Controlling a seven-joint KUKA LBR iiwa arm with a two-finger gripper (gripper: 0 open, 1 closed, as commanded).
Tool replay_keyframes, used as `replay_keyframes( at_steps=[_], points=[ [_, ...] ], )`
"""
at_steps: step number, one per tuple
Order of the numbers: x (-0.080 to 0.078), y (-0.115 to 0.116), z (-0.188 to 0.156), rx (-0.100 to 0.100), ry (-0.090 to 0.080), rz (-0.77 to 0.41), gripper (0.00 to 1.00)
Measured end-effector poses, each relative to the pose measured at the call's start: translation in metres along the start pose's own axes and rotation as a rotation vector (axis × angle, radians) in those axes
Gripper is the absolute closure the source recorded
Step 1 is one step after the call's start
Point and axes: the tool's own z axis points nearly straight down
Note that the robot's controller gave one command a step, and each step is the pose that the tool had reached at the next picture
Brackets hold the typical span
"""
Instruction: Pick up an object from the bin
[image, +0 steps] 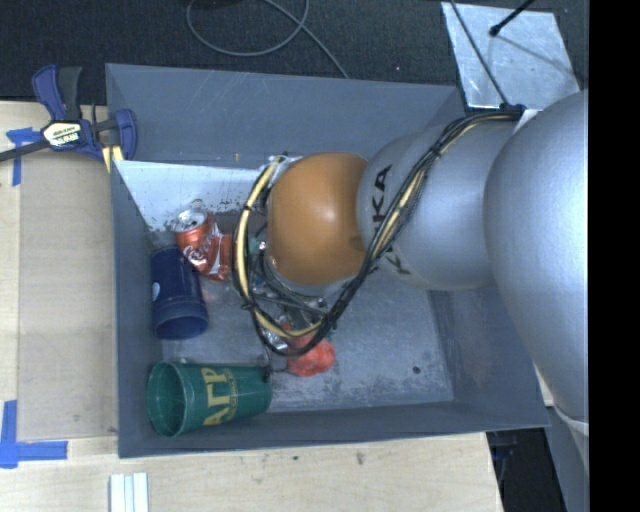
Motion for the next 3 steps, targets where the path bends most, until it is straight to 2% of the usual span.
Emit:
replay_keyframes(
  at_steps=[1,2,3],
  points=[
    [0.034,-0.018,0.002,-0.004,-0.005,-0.133,0.00],
    [0.034,-0.078,0.031,0.000,-0.006,-0.087,0.00],
    [0.078,-0.067,0.039,-0.004,-0.006,-0.050,1.00]
  ],
)
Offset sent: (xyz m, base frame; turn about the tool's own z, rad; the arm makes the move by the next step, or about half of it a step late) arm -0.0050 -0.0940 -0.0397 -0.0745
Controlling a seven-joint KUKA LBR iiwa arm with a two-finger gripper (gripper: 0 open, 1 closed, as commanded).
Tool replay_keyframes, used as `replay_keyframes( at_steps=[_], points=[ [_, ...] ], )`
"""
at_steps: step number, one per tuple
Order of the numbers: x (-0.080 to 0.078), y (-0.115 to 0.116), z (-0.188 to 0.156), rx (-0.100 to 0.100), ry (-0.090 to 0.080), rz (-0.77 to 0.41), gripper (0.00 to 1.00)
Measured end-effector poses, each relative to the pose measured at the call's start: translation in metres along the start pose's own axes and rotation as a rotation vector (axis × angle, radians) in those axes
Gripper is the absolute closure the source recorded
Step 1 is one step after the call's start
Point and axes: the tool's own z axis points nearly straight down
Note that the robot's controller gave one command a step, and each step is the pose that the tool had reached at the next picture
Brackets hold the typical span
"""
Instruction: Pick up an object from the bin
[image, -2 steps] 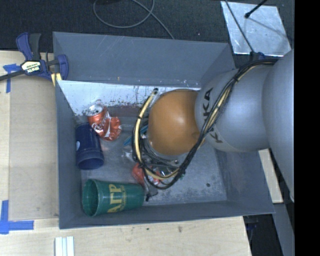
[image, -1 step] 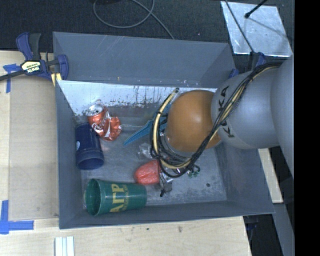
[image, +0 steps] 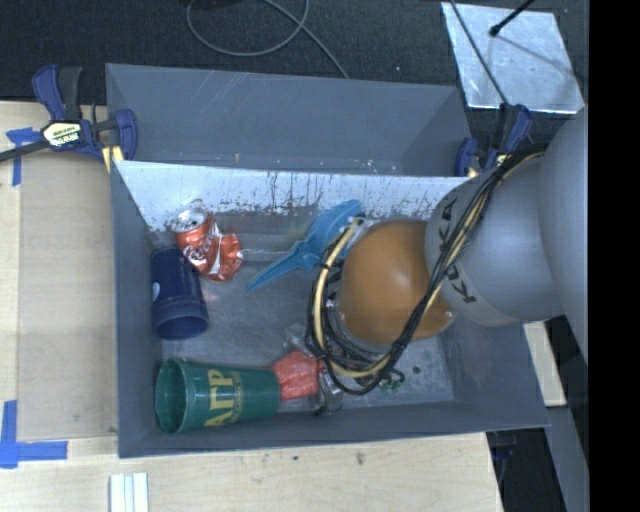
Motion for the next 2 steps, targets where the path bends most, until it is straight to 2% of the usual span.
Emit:
replay_keyframes(
  at_steps=[2],
  points=[
    [0.0011,0.0002,-0.0040,-0.001,0.003,0.000,1.00]
  ],
)
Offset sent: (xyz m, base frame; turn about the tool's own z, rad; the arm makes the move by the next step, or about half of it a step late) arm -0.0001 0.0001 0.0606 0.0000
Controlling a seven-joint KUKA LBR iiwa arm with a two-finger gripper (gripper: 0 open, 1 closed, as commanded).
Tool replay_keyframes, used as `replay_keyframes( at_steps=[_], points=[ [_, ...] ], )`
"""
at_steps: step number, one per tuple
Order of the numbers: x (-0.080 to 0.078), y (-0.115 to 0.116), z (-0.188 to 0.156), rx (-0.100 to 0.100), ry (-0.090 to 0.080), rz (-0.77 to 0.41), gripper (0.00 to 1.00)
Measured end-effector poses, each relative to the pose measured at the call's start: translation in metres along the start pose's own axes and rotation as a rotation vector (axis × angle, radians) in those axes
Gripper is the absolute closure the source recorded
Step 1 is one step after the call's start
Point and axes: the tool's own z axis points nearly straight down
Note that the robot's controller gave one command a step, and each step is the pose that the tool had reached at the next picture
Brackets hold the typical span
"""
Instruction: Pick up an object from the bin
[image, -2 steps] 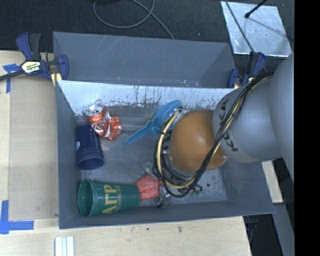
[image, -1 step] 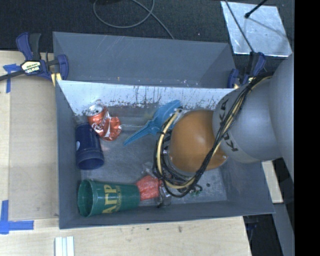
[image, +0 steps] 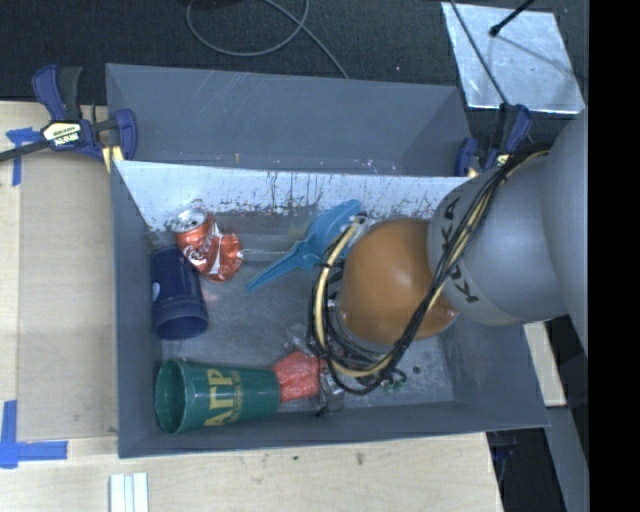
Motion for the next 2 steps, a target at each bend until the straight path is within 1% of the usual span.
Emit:
replay_keyframes(
  at_steps=[1,2],
  points=[
    [0.002,0.000,-0.020,-0.002,0.007,0.000,1.00],
    [0.000,0.000,-0.042,0.000,-0.002,0.001,1.00]
  ],
)
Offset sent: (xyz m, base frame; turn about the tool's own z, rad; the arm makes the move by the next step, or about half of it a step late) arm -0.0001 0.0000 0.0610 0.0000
